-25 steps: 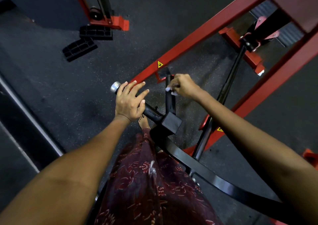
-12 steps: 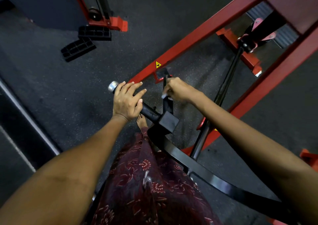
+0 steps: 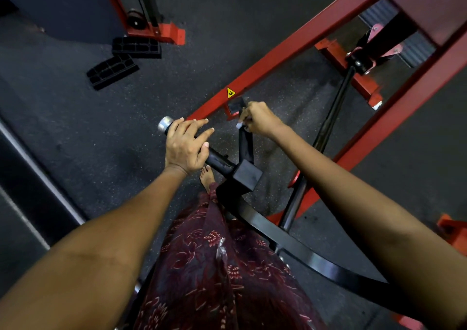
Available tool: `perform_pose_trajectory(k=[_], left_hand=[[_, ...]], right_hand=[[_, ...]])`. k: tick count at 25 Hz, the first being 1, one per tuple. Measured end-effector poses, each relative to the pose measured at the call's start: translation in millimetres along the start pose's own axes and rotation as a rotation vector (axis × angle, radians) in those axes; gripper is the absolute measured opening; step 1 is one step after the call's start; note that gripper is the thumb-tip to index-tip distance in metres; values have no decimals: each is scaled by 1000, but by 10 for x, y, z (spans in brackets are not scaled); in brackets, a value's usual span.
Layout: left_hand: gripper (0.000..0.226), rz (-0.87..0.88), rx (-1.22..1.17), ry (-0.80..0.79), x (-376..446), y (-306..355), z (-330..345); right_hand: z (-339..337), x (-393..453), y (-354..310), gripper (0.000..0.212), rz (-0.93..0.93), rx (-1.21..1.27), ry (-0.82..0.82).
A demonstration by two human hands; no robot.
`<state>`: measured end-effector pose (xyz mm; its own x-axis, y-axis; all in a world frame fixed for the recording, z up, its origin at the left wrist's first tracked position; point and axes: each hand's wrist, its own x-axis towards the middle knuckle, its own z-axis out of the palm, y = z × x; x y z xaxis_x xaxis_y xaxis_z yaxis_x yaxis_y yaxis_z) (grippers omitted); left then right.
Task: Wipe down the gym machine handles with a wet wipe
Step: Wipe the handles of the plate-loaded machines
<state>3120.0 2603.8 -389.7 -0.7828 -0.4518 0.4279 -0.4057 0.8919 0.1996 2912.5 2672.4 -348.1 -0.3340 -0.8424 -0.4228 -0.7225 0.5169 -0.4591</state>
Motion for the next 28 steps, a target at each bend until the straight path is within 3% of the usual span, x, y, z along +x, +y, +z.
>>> perform_pose_trajectory(k=[13, 19, 24, 28], left_hand=[[43, -1, -6, -11, -10, 5, -11], [42, -12, -8, 4, -19, 4, 16], [43, -18, -7, 22, -23, 0, 38], [42, -28, -7, 23, -29, 7, 30]], right_hand=[[127, -639, 95, 22, -233, 87, -117], [-105, -742, 140, 16, -197, 57, -246], [-93, -370, 54, 16, 45, 205, 125], [319, -364, 34, 16, 3, 58, 191]])
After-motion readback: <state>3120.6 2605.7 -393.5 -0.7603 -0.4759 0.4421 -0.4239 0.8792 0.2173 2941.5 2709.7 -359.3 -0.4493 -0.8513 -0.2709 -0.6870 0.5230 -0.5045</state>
